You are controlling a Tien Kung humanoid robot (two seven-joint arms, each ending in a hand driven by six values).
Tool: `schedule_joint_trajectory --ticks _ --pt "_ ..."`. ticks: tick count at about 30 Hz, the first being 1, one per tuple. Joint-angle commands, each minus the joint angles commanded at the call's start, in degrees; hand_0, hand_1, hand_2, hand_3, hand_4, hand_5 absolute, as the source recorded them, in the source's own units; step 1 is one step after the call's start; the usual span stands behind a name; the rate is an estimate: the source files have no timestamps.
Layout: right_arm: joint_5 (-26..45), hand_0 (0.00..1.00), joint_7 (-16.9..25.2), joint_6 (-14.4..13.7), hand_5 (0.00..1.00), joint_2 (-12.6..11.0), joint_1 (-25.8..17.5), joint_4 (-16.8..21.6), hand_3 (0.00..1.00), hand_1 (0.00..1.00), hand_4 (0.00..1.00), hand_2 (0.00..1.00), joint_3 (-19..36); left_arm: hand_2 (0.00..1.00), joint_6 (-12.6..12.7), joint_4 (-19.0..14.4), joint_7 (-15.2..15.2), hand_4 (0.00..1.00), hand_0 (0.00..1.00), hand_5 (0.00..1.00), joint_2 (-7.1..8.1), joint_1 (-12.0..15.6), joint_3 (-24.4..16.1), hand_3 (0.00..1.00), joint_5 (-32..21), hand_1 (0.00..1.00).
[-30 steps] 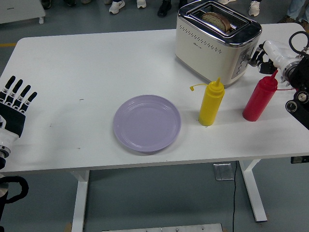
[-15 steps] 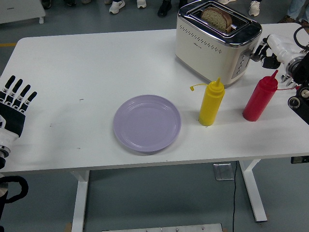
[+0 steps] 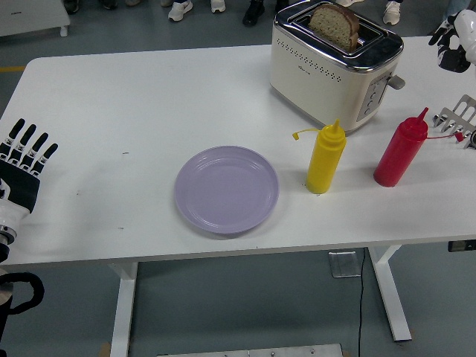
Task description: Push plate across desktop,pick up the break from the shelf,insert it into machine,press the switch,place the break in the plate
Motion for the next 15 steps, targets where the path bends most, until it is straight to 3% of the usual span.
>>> schedule_joint_trajectory --ticks 1,6,7,12,13,15 --pt "0.17 0.621 0.33 -0.62 0.417 0.0 0.07 0.05 0.926 0.668 0.63 0.86 0.49 0.906 0.0 0.01 0.0 0.62 0.796 0.998 0.0 0.01 0.02 0.859 0.0 0.853" --pt "3.01 0.621 2.89 -4.13 0.417 0.2 0.82 -0.35 0.926 0.668 0.63 0.86 2.19 0.906 0.02 0.02 -0.01 0.62 0.796 0.998 0.02 0.07 0.01 0.859 -0.01 0.853" --pt "3.96 0.77 3.57 -4.93 0.446 0.31 1.13 -0.61 0.965 0.778 0.7 0.912 2.24 0.906 0.02 0.02 -0.01 0.62 0.796 0.998 0.03 0.07 -0.01 0.859 -0.01 0.853" --pt "8.84 0.77 6.45 -7.27 0.446 1.11 3.59 -2.48 0.965 0.778 0.7 0.912 1.23 0.906 0.02 0.03 0.01 0.62 0.796 0.998 0.02 0.04 -0.1 0.859 0.0 0.853" --pt "9.59 0.833 6.91 -7.47 0.459 1.27 4.09 -2.85 0.937 0.815 0.731 0.909 0.93 0.906 0.01 0.03 0.01 0.62 0.796 0.998 0.02 0.02 -0.12 0.859 0.0 0.853" --pt "11.22 0.833 7.9 -7.69 0.459 1.74 5.6 -4.01 0.937 0.815 0.731 0.909 -0.1 0.906 0.01 0.04 0.02 0.62 0.796 0.998 0.02 -0.02 -0.16 0.859 -0.02 0.853"
